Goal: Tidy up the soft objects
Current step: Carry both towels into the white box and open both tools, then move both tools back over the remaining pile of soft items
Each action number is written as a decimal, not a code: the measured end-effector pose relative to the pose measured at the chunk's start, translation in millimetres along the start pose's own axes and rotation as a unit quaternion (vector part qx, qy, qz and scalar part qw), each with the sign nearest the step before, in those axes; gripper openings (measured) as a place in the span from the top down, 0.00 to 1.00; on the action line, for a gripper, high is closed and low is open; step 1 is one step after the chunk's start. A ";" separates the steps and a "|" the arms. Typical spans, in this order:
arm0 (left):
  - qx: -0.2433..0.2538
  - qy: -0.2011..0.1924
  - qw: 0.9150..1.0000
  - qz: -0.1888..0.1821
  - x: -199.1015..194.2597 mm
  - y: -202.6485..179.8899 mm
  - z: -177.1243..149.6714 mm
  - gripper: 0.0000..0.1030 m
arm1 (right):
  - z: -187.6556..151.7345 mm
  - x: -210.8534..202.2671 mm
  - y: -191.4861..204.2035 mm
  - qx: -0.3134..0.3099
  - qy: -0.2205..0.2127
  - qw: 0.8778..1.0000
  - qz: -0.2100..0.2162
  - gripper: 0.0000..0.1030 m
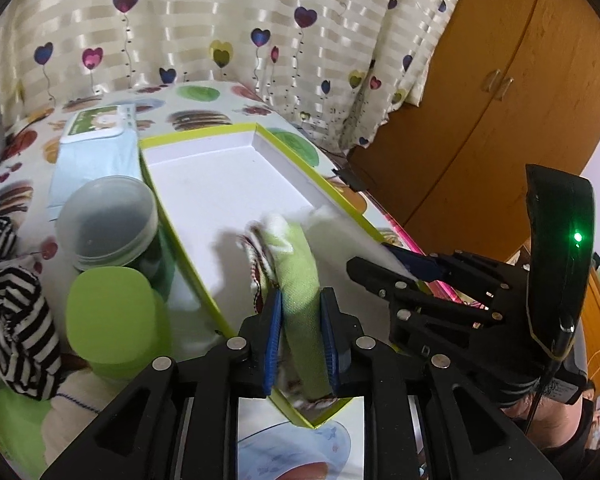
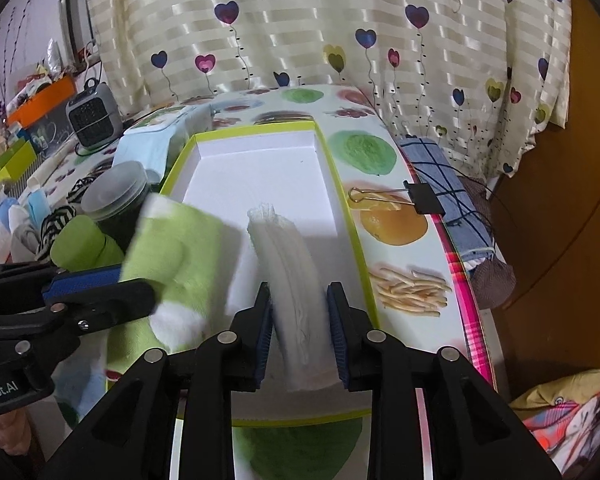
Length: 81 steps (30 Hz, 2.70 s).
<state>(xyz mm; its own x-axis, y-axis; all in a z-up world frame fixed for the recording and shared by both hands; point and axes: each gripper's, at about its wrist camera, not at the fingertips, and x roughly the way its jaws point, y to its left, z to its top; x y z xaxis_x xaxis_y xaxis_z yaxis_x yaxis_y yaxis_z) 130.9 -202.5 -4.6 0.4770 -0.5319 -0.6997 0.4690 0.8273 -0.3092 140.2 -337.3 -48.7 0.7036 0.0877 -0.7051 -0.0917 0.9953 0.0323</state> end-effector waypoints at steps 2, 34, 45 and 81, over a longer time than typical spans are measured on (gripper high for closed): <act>0.002 -0.002 1.000 0.004 -0.6 -0.7 0.1 0.81 | -0.4 -2.4 1.3 -0.004 -0.005 1.000 0.002 0.51; -0.015 -0.069 0.995 0.072 -89.4 4.1 -36.4 0.71 | -8.8 -68.9 49.7 -0.036 -0.053 0.997 0.032 0.51; -0.051 -0.073 0.991 0.097 -109.9 31.8 -59.7 0.71 | -18.0 -74.3 84.7 -0.068 -0.052 0.994 0.071 0.51; -0.172 -0.057 0.968 0.175 -128.7 153.9 -103.4 0.52 | -28.3 -35.7 165.7 -0.116 0.004 0.980 0.164 0.51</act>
<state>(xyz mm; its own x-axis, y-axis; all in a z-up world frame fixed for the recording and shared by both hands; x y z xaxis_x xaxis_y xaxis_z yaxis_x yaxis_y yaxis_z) 64.8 12.0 -28.7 0.6501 -0.2093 -0.7305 -0.0011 0.9611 -0.2764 80.0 -176.6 -38.2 0.6044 0.4008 -0.6885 -0.4709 0.8768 0.0970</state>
